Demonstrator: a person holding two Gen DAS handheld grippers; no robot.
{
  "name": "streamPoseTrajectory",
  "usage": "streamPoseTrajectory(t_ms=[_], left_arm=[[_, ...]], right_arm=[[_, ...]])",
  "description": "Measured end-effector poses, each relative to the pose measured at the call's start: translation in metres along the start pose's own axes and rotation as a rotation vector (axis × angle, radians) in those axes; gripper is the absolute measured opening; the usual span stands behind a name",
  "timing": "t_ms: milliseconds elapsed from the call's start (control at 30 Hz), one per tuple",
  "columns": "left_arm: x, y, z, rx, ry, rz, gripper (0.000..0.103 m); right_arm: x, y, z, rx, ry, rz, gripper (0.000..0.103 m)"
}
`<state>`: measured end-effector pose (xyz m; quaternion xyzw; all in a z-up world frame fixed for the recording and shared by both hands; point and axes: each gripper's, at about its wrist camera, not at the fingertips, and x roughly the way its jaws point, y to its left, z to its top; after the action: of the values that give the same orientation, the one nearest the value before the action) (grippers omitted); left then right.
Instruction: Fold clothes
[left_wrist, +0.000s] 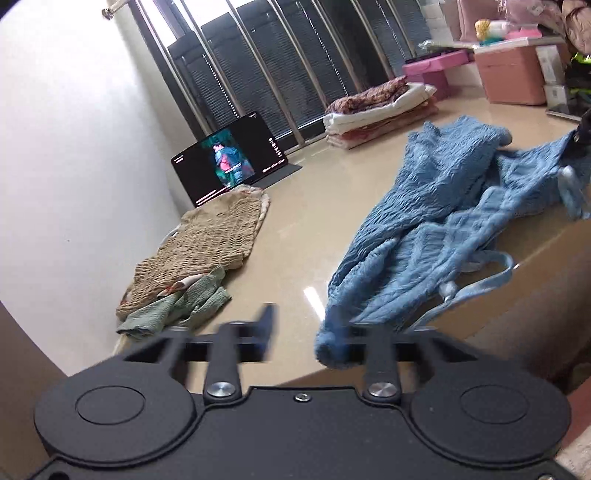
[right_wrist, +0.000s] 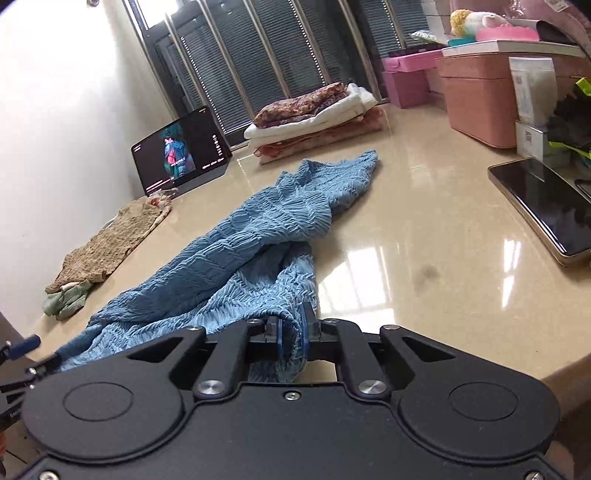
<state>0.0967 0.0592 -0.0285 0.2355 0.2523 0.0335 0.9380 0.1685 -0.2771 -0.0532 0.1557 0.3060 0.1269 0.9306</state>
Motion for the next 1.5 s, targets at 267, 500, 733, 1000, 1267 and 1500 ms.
streamPoseTrajectory(t_ms=[267, 500, 733, 1000, 1267, 1500], left_arm=[[0.003, 0.015, -0.006, -0.095, 0.043, 0.001, 0.013], [-0.017, 0.008, -0.005, -0.065, -0.018, -0.003, 0.073], [-0.024, -0.014, -0.014, 0.080, -0.021, -0.017, 0.073], [-0.023, -0.029, -0.017, 0.135, -0.027, -0.019, 0.073], [-0.024, -0.027, -0.018, 0.121, -0.028, 0.000, 0.073], [-0.021, -0.028, -0.019, 0.119, -0.012, 0.009, 0.073]], right_arm=[[-0.001, -0.012, 0.000, 0.054, 0.021, 0.000, 0.011], [-0.001, -0.004, -0.002, 0.014, 0.038, -0.008, 0.017], [-0.008, 0.031, -0.008, -0.317, 0.011, -0.167, 0.049], [-0.003, 0.070, -0.024, -0.701, 0.008, -0.265, 0.050], [0.008, 0.097, -0.037, -0.992, 0.016, -0.324, 0.052], [0.007, 0.076, -0.012, -0.677, 0.090, -0.121, 0.011]])
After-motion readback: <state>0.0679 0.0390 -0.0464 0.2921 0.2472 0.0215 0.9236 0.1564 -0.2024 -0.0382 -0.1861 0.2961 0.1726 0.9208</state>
